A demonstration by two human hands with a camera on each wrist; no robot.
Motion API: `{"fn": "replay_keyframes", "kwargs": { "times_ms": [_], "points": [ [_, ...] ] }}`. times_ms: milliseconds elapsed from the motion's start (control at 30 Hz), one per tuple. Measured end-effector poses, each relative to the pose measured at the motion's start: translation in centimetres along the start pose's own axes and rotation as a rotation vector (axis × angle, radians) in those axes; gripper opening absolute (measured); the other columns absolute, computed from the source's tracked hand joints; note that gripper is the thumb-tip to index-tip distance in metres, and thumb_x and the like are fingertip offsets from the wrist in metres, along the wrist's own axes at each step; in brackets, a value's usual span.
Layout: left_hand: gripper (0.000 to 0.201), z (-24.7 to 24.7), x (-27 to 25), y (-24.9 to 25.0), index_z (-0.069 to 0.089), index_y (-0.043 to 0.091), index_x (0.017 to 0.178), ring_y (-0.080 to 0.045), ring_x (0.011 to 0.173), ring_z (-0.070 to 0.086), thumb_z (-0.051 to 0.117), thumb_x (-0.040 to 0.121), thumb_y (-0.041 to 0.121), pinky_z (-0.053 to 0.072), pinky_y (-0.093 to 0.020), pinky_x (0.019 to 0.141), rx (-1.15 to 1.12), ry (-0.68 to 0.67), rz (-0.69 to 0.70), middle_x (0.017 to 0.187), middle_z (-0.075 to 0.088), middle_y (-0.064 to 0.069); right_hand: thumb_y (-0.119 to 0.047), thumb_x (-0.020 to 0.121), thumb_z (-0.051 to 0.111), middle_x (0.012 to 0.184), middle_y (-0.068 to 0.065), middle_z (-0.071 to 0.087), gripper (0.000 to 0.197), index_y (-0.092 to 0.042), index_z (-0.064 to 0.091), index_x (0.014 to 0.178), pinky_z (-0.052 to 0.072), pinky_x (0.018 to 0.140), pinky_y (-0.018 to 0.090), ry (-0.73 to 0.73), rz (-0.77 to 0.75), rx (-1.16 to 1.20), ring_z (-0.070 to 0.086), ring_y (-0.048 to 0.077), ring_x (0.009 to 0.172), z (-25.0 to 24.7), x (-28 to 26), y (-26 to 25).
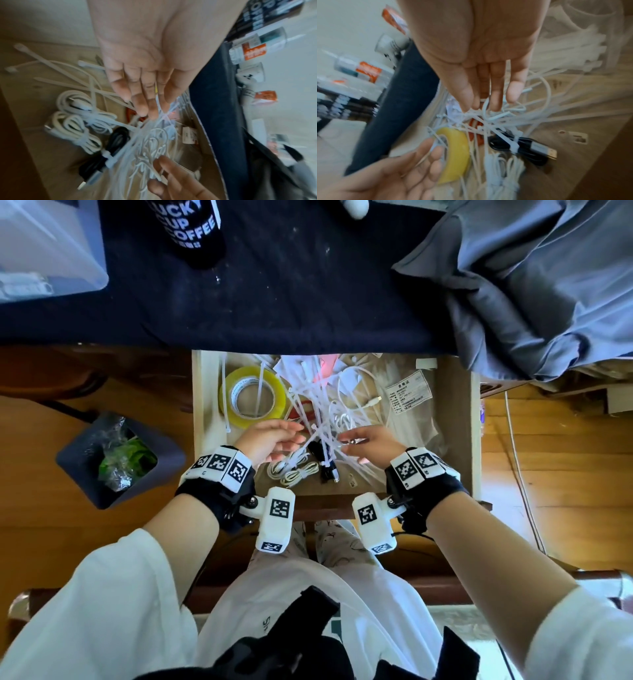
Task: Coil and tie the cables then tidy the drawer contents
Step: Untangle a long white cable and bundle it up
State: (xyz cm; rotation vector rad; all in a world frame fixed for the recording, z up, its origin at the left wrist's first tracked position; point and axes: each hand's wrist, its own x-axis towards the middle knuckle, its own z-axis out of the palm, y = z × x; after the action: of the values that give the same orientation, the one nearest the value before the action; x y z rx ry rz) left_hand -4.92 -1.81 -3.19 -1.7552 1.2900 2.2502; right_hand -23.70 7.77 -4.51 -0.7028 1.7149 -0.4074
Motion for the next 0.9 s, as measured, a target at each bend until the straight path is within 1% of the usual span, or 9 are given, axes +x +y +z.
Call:
{"fn": "replay_keyframes", "kwargs": {
  "times_ms": [67,200,300,367,433,500,633,767,900],
  "points": [
    [0.025,0.5,-0.6,1.3,0.061,0.018,0.109,-0.011,0.082,0.061,0.058,0.089,0.003,0.044,-0.022,0.068,0.071,-0.047,0.047,0.099,0.068,0.000,-0.005,0.085,0.065,0.111,0.006,0.066,0.023,-0.014,0.067,0.105,0.052,0.078,0.026,0.010,-0.062,0.081,0.061,0.011,0.079,-0.9,-1.4,-1.1],
    [0.076,2.0,-1.6,3.9,0.038,0.021,0.141,-0.018,0.123,0.045,0.062,0.078,-0.014,0.044,-0.024,0.081,0.244,-0.170,0.144,0.136,0.046,-0.001,0.005,0.081,0.064,0.074,-0.009,0.069,0.023,-0.018,0.066,0.082,0.043,0.054,0.012,0.039,-0.222,0.328,0.054,-0.001,0.055,-2.5,-4.8,-4.1],
    [0.078,3.8,-2.6,5.5,0.031,0.024,0.139,0.000,0.102,0.048,0.069,0.078,-0.007,0.041,-0.002,0.063,0.334,-0.189,0.241,0.123,0.045,0.008,0.016,0.080,0.055,0.060,-0.008,0.064,0.025,-0.008,0.057,0.077,0.039,0.047,0.011,-0.017,-0.365,0.642,0.053,0.000,0.049,-3.3,-6.6,-6.3],
    [0.061,4.5,-2.5,6.1,0.039,0.017,0.128,0.008,0.067,0.056,0.068,0.080,-0.006,0.038,-0.005,0.045,0.263,-0.201,0.280,0.104,0.056,0.000,0.014,0.076,0.060,0.061,-0.007,0.063,0.023,-0.008,0.053,0.077,0.040,0.049,0.013,-0.057,-0.439,0.757,0.053,0.002,0.051,-3.7,-7.2,-7.4],
    [0.042,4.6,-2.3,6.4,0.043,0.011,0.111,0.006,0.049,0.055,0.066,0.081,-0.007,0.038,-0.011,0.041,0.227,-0.179,0.315,0.085,0.057,-0.001,0.009,0.066,0.073,0.061,-0.006,0.060,0.027,-0.011,0.055,0.073,0.040,0.047,0.014,-0.061,-0.461,0.816,0.051,0.004,0.050,-4.4,-7.5,-7.7],
    [0.038,4.0,-2.5,6.7,0.048,0.011,0.108,0.003,0.050,0.057,0.066,0.080,-0.007,0.044,-0.015,0.041,0.207,-0.153,0.330,0.084,0.059,0.002,0.005,0.063,0.077,0.058,-0.005,0.058,0.028,-0.013,0.056,0.069,0.040,0.045,0.014,-0.021,-0.454,0.832,0.050,0.004,0.049,-4.9,-7.6,-7.4],
    [0.030,2.8,-2.8,6.2,0.059,0.021,0.100,-0.008,0.066,0.060,0.061,0.086,-0.005,0.046,-0.014,0.045,0.159,-0.144,0.317,0.090,0.060,-0.003,0.016,0.078,0.056,0.051,-0.008,0.052,0.031,-0.012,0.048,0.066,0.038,0.043,0.012,0.190,-0.414,0.866,0.050,0.002,0.044,-5.5,-7.4,-5.8],
    [0.023,1.4,-2.1,5.1,0.063,0.011,0.105,-0.002,0.066,0.067,0.056,0.089,-0.004,0.049,-0.014,0.051,0.020,-0.094,0.278,0.082,0.068,-0.003,0.006,0.062,0.069,0.054,-0.001,0.048,0.030,-0.017,0.051,0.057,0.046,0.050,0.016,0.285,-0.387,1.000,0.049,0.007,0.047,-5.9,-7.0,-4.3],
    [0.007,0.7,-1.4,4.2,0.063,0.002,0.085,-0.006,0.057,0.063,0.062,0.083,-0.004,0.055,-0.016,0.062,0.004,-0.102,0.228,0.064,0.068,0.002,0.014,0.072,0.062,0.052,-0.002,0.048,0.039,-0.018,0.050,0.055,0.048,0.051,0.019,0.384,-0.416,0.975,0.052,0.009,0.047,-6.7,-6.5,-3.5]
  ]
}}
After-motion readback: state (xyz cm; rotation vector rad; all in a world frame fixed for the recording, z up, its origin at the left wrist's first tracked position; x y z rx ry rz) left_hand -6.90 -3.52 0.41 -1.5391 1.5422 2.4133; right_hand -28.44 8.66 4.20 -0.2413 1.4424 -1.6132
